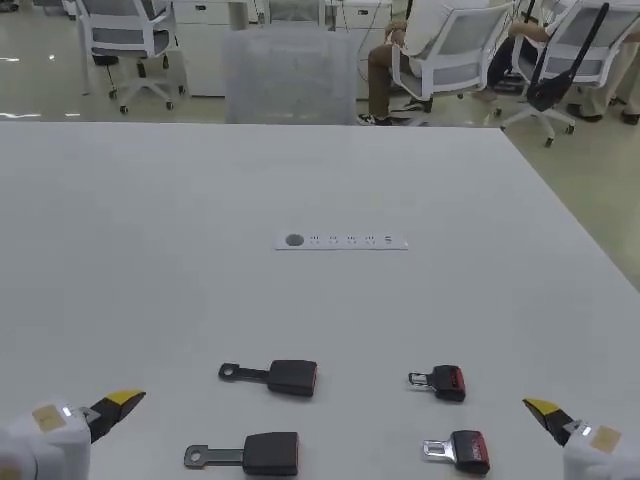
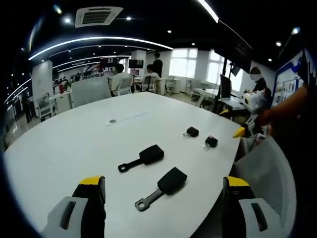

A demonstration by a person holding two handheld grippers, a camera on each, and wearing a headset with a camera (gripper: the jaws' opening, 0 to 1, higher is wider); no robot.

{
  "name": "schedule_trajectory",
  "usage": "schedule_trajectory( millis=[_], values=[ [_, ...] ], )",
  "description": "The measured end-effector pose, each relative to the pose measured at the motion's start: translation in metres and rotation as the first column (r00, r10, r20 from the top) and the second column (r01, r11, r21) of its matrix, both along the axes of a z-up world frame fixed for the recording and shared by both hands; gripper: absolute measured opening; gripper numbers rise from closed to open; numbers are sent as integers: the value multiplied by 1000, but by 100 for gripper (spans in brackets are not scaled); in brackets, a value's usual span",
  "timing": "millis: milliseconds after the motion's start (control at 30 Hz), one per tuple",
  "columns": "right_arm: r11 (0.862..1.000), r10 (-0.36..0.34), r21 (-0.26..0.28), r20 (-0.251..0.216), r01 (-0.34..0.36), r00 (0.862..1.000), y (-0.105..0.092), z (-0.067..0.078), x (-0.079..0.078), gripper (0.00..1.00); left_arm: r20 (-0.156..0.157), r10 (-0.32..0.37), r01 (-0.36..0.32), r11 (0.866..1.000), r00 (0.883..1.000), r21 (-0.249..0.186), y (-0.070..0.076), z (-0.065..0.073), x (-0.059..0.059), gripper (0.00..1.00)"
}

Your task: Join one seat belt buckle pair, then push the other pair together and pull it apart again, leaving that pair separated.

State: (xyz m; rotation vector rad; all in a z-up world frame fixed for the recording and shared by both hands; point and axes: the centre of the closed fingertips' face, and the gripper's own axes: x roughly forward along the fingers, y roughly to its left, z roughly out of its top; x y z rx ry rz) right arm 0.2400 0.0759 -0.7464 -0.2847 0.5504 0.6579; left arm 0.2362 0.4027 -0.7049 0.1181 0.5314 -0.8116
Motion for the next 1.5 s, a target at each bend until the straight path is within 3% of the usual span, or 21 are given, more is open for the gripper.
schedule_trajectory(
  millis=[133, 567, 1167, 1500],
  values=[
    [999, 34, -9, 3, -34, 999, 3, 2, 0, 99, 3, -29, 29, 999, 1000, 23, 0, -1, -1, 100],
    [997, 72, -10, -22, -72, 997, 10, -6, -2, 99, 14, -39, 39, 999, 999, 17, -2, 1, 6, 100],
    [994, 106, -21, -82, -108, 991, 2, -19, 3, 96, -36, -57, 58, 998, 998, 33, -12, -17, 14, 99],
    [991, 121, -32, -134, -126, 984, -1, -35, 11, 90, -63, -76, 79, 996, 995, 39, -21, -34, 21, 96]
  ],
)
